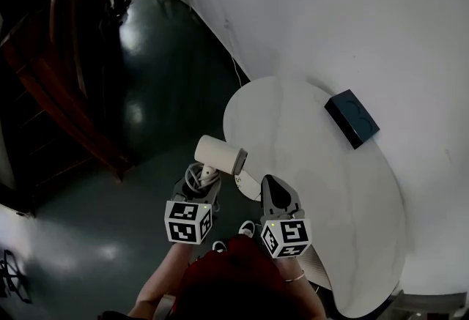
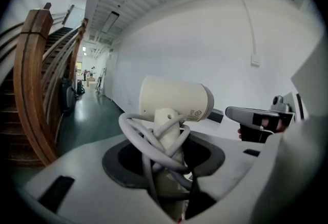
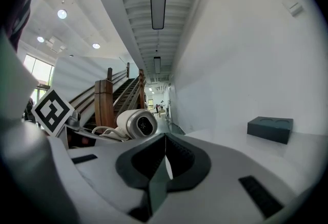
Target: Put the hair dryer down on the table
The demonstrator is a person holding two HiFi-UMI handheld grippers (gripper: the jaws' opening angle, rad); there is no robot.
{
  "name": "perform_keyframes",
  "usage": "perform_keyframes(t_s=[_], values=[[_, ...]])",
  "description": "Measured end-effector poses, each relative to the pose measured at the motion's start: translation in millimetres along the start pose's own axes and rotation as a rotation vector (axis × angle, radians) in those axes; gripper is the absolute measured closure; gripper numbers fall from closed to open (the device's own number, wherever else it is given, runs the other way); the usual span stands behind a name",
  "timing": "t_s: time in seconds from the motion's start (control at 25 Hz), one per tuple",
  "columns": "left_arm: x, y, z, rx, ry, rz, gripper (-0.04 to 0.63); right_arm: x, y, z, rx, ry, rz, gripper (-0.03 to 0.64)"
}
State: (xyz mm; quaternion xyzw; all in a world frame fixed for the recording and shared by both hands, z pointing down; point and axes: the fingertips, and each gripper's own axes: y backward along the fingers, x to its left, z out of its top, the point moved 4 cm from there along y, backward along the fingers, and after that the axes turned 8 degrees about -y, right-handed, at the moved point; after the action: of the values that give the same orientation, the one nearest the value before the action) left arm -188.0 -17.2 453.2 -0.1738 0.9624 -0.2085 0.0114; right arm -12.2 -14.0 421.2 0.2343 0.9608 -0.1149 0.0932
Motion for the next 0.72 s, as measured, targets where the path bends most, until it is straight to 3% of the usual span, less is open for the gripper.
perform_keyframes(t_s=[0.72], values=[[-13.2,-135.8,24.7,0.084,-0.042,-0.08,0.391,-93.5,-69.9,9.2,0.041,-0.045,-0.081,0.601]])
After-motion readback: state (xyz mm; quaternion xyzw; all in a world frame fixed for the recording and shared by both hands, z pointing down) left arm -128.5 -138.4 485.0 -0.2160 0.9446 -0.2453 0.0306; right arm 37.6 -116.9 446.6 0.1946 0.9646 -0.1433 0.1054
